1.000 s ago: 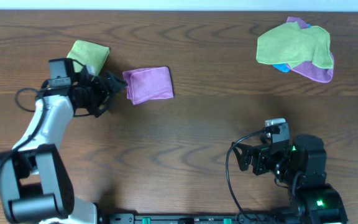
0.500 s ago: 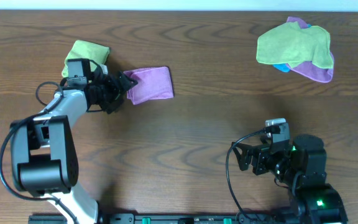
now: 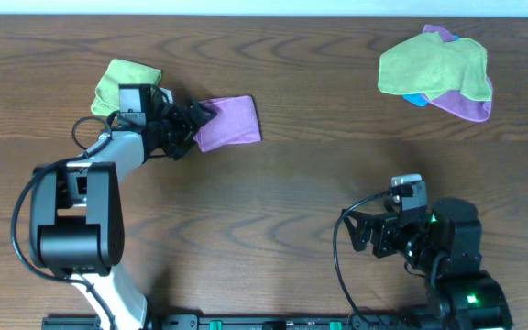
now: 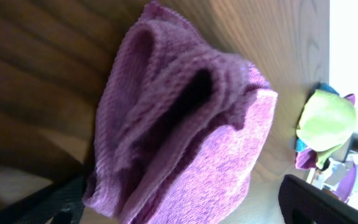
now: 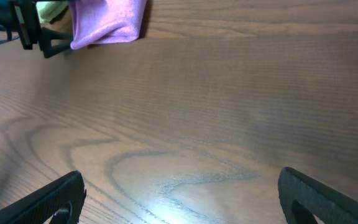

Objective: Fold the cloth
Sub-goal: 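Grasp the folded purple cloth with the left gripper and lift it, then place the purple cloth onto the green cloth with the left gripper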

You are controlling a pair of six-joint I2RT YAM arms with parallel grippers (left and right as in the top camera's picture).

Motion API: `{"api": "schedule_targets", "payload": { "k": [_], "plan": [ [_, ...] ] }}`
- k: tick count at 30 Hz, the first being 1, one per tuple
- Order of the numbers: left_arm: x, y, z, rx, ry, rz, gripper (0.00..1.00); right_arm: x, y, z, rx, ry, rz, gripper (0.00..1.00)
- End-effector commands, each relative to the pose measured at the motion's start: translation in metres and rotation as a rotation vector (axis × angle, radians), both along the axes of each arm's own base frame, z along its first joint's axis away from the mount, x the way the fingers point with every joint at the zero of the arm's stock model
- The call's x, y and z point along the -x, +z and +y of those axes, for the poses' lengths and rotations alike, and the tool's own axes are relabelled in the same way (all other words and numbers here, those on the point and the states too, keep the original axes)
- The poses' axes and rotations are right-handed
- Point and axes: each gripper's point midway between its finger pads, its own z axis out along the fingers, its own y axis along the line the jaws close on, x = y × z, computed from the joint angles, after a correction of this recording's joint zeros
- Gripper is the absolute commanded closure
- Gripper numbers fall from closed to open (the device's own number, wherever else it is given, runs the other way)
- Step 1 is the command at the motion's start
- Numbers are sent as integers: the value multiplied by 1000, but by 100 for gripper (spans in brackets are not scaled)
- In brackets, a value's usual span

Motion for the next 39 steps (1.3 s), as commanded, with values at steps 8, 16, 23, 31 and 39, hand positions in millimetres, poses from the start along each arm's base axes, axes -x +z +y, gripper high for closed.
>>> {"api": "schedule_targets", "payload": {
  "k": [8,16,23,31,39],
  "plan": [
    [7,-53,-2,-21,3,87,67,1,-1,0,-16,-12,10,1],
    [-18,-23,-14,59,-47,-82,94,1,-1,0,-16,-12,10,1],
    [-66,63,-6,86,-26,-276,94,1,-1,0,-16,-12,10,1],
    [-114,155,69,-96,168,-361,94,1,-1,0,-16,-12,10,1],
    [-130,193,134,-205,307,-419,95,1,-1,0,-16,-12,10,1]
  ]
}}
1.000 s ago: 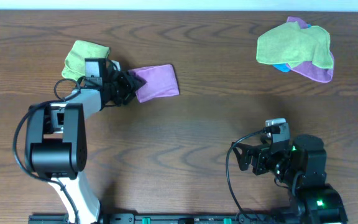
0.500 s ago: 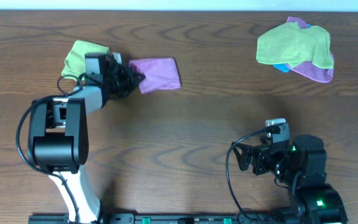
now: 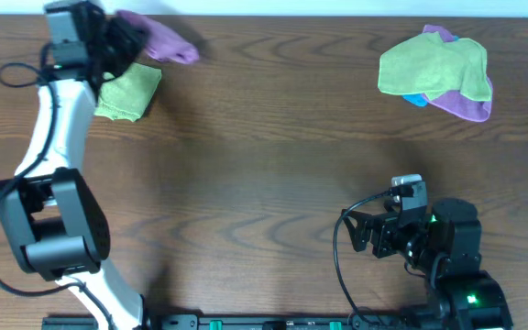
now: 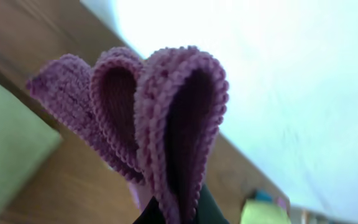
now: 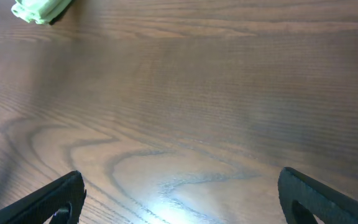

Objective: Fold the cloth
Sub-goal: 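Place the purple cloth onto the green cloth with the left gripper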

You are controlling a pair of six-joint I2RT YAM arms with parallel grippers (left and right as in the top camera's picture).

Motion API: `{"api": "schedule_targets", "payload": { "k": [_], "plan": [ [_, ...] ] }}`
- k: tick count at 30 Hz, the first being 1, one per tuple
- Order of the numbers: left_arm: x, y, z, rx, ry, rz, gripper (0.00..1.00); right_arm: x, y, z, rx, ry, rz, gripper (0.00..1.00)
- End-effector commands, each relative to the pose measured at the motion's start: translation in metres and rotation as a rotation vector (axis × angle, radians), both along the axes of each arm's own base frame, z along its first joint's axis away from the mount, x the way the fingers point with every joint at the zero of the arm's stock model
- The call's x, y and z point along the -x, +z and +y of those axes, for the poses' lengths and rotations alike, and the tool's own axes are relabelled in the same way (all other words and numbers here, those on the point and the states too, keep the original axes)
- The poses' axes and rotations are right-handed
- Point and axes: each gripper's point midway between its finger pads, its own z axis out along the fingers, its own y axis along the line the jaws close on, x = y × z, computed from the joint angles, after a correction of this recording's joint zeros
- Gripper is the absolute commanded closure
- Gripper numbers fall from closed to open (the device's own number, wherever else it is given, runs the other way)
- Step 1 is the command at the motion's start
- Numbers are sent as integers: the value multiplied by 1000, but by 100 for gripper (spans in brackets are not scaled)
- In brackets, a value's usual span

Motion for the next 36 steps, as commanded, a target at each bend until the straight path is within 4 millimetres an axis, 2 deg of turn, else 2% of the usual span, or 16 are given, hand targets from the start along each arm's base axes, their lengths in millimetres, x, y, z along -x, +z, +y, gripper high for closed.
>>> {"api": "schedule_targets", "payload": {
  "k": [1,4,9,24,30,36],
  "plan": [
    [-6,17,26,-72,75,-41,94,0,-1,0,-12,-8,5,1],
    [-5,11,41,-95,125,-19,94,0,-1,0,-12,-9,5,1],
    [-9,-7,52,-112,163,16,94,0,-1,0,-12,-8,5,1],
    [-20,-67,69,-109,194,94,94,0,-1,0,-12,-8,5,1],
    [-11,-85,69,-117,190,166,95,0,-1,0,-12,-8,5,1],
    [9,-106,72,-151,192,282,94,0,-1,0,-12,-8,5,1]
  ]
}}
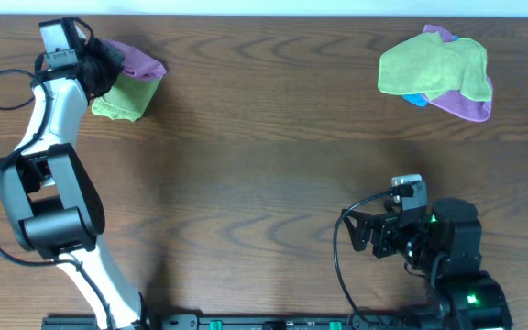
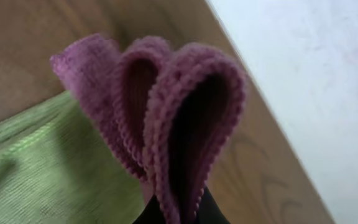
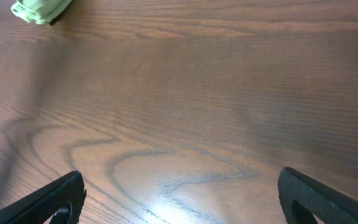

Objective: Fold the cloth
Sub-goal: 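Place the purple cloth onto the green cloth with the left gripper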

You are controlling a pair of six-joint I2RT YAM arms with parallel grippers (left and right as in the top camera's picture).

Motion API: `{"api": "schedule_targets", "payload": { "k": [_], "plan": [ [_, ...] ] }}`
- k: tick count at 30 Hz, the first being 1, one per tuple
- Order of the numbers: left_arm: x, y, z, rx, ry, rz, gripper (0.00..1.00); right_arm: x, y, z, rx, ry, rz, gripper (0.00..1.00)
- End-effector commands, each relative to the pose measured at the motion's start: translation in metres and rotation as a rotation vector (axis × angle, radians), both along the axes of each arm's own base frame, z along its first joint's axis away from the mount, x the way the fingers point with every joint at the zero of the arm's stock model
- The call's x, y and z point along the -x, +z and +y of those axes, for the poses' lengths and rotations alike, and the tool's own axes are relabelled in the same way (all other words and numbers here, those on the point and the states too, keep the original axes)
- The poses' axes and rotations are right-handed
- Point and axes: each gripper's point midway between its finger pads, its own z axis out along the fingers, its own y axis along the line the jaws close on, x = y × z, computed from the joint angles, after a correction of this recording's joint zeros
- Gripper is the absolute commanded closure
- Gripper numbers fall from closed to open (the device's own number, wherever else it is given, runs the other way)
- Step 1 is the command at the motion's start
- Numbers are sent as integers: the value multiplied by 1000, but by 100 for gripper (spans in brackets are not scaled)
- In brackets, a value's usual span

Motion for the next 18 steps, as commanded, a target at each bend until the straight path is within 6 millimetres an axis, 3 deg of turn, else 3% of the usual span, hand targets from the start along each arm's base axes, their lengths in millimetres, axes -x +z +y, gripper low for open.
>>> {"api": "schedule_targets", "payload": {
  "k": [1,15,18],
  "plan": [
    [5,-12,8,-45,2,51,94,1,-1,0,-11,-8,6,1],
    [43,-39,21,-164,-11,242,94,1,-1,0,-11,-8,6,1],
    [46,-41,22,-185,-35,254,85,1,-1,0,-11,-8,6,1]
  ]
}}
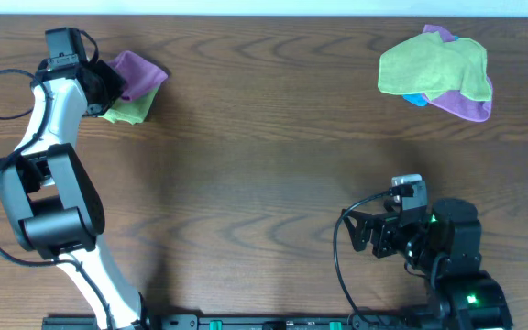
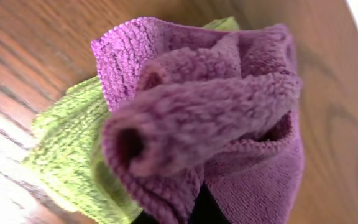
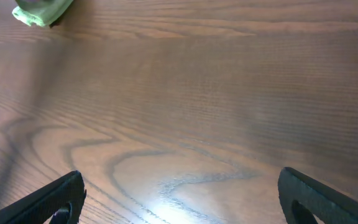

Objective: Fold the cloth
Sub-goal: 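Place the purple cloth onto the green cloth with the left gripper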

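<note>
The folded purple cloth (image 1: 137,72) lies on top of a folded green cloth (image 1: 128,111) at the table's far left. My left gripper (image 1: 106,84) is shut on the purple cloth's edge; in the left wrist view the purple cloth (image 2: 229,118) bunches over the green cloth (image 2: 67,149) and only a dark sliver of the fingers shows at the bottom. My right gripper (image 1: 367,234) rests open over bare table near the front right, its fingertips (image 3: 48,202) wide apart.
A loose pile of green, purple and blue cloths (image 1: 438,71) sits at the far right. The table's back edge runs just behind the left stack. A black cable loops at the far left edge.
The left gripper lowered the purple cloth from just above the green cloth onto it; the purple cloth now slumps and bunches there. The right arm has not moved.
The left gripper first held the folded purple cloth on the table right of the green cloth. Then it held it raised near the back edge, above the green cloth. It came down over the green cloth and now rests on it, still gripped.
</note>
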You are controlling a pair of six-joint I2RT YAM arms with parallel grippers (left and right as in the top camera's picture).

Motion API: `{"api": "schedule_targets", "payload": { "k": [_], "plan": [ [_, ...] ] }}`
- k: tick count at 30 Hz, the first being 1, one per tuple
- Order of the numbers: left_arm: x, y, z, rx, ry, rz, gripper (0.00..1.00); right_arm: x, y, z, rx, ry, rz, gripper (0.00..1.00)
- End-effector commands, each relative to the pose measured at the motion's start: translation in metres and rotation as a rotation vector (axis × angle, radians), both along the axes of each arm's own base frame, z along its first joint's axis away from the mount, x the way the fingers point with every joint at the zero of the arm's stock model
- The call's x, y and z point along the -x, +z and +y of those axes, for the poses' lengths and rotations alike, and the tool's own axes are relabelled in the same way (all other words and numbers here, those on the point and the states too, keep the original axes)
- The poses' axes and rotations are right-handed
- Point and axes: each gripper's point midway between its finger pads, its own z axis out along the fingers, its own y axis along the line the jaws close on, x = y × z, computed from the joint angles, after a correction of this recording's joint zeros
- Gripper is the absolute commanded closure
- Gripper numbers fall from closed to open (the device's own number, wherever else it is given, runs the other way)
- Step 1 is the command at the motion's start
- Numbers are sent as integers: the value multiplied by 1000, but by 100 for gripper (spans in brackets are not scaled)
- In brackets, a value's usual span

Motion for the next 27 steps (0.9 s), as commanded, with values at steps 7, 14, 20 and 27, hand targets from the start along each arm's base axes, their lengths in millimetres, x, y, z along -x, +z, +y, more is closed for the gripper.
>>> {"api": "schedule_targets", "payload": {
  "k": [7,14,20,27],
  "plan": [
    [5,-6,8,-77,-79,36,49,1,-1,0,-11,-8,5,1],
    [16,7,14,-81,-79,49,32,1,-1,0,-11,-8,6,1],
    [17,50,23,-99,-62,-38,13,1,-1,0,-11,-8,6,1],
    [26,111,13,-143,-152,-156,5,1,-1,0,-11,-8,6,1]
  ]
}}
